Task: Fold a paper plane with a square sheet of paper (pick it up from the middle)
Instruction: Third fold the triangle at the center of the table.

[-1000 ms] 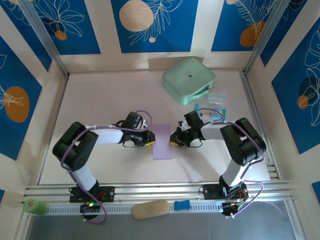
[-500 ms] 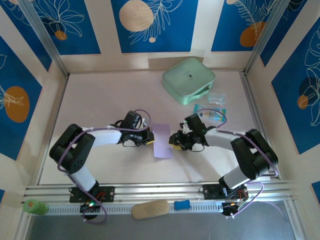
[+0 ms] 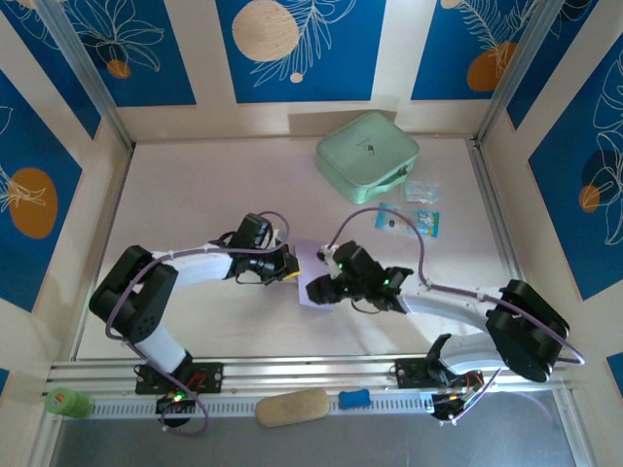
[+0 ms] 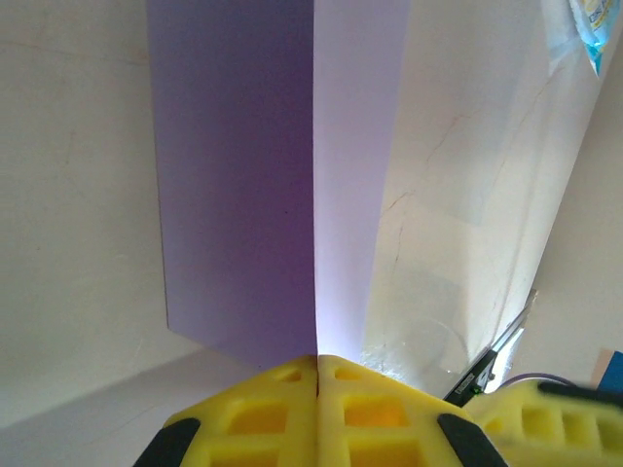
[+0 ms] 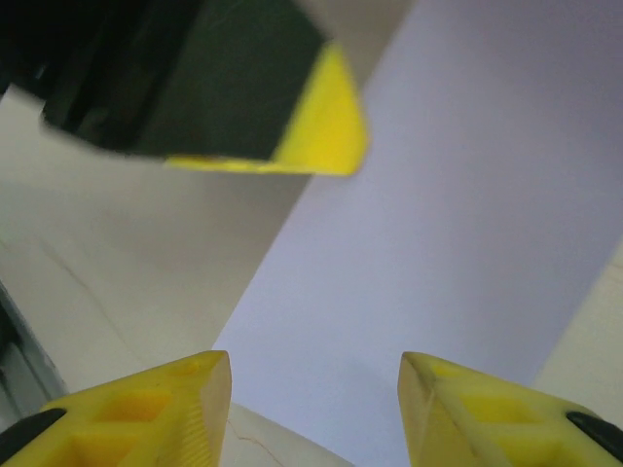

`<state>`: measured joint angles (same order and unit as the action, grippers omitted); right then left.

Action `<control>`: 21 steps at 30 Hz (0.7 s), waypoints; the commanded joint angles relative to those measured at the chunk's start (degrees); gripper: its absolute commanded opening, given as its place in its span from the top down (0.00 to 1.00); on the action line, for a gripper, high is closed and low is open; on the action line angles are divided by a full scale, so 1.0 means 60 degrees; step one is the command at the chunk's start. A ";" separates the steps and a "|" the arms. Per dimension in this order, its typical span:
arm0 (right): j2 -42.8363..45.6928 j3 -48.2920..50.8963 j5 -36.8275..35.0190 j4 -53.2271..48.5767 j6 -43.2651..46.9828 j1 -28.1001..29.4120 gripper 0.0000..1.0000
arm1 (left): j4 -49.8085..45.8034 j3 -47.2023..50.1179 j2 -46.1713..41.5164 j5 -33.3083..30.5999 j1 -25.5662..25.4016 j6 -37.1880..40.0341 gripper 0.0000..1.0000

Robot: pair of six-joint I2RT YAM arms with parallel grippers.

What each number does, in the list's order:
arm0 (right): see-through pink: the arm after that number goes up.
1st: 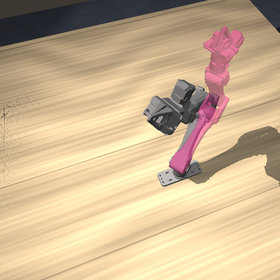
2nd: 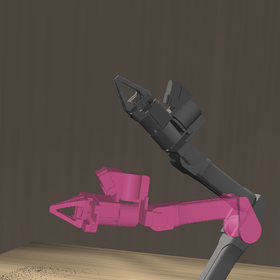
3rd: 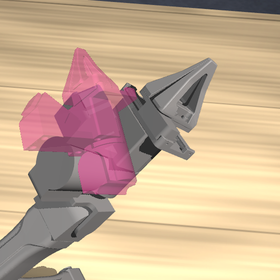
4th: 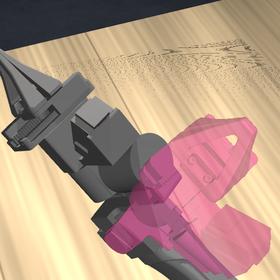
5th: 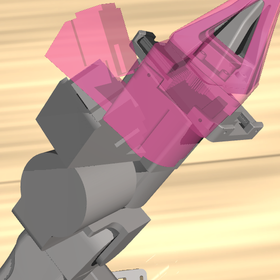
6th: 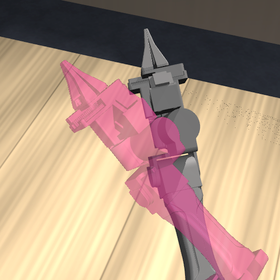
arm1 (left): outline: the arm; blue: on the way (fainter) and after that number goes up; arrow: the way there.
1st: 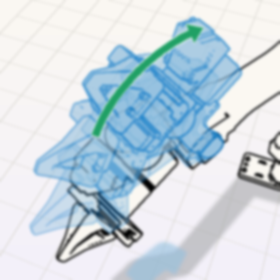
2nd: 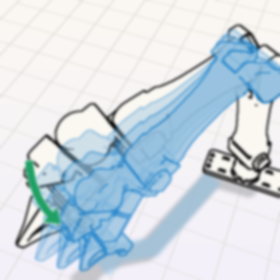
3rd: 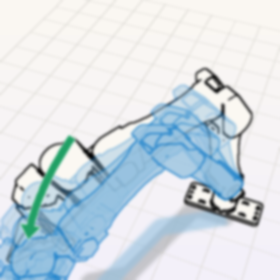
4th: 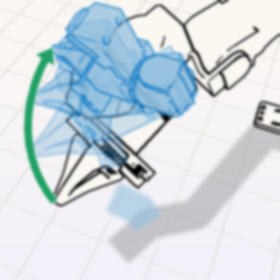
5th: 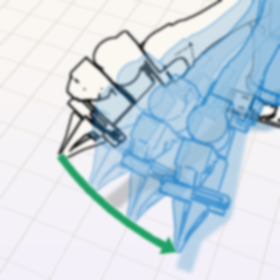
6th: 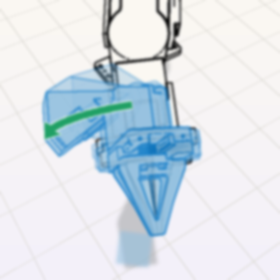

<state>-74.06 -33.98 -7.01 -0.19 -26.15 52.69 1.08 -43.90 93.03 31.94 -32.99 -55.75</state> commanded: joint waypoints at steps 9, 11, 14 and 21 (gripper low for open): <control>-0.0637 0.0555 -0.3844 0.2278 0.4806 0.2604 0.51 | -0.0268 -0.0308 -0.0291 0.0310 0.0138 -0.0157 0.99; -0.0780 0.0556 -0.4320 0.2443 0.4968 0.2848 0.49 | -0.0255 -0.0264 -0.0322 0.0302 0.0138 -0.0161 1.00; -0.0978 0.0536 -0.4992 0.2521 0.4964 0.3063 0.49 | -0.0181 -0.0219 -0.0340 0.0301 0.0139 -0.0189 1.00; -0.1411 0.0404 -0.5907 0.2224 0.4945 0.3343 0.48 | -0.0143 -0.0155 -0.0330 0.0328 0.0138 -0.0195 1.00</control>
<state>-81.56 -30.98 -37.78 12.58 2.59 71.96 0.80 -44.36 92.29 32.62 -32.73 -56.71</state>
